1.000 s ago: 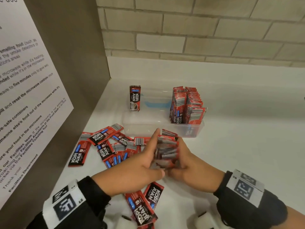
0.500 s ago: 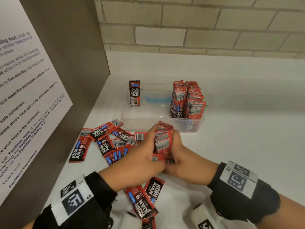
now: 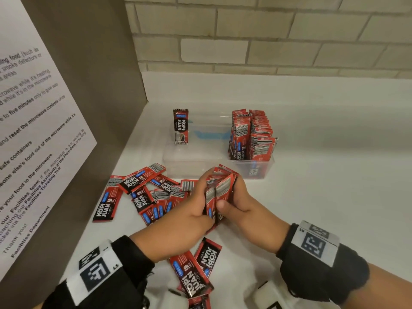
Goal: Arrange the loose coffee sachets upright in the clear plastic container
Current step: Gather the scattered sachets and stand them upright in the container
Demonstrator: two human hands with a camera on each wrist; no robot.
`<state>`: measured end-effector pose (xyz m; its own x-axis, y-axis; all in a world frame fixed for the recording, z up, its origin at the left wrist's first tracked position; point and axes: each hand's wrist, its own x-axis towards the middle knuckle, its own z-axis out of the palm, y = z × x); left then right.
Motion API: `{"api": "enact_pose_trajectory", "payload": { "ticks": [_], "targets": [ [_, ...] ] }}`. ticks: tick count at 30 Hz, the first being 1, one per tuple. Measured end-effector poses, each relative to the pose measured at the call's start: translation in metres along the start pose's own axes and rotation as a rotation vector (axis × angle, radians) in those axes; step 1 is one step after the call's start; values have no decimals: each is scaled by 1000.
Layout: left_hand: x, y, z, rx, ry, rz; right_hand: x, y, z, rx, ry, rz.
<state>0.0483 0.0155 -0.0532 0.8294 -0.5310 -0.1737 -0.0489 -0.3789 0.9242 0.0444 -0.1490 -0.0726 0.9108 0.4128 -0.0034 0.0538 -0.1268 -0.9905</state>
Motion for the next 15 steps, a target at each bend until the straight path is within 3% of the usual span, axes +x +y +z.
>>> {"api": "enact_pose_trajectory", "payload": {
  "ticks": [9,15],
  "targets": [
    [6,2,-3,473,26,78,-1,8,5,-90,-32,64],
    [-4,12,-1,450,-189,-36,-3,2,2,-206,11,-14]
  ]
}}
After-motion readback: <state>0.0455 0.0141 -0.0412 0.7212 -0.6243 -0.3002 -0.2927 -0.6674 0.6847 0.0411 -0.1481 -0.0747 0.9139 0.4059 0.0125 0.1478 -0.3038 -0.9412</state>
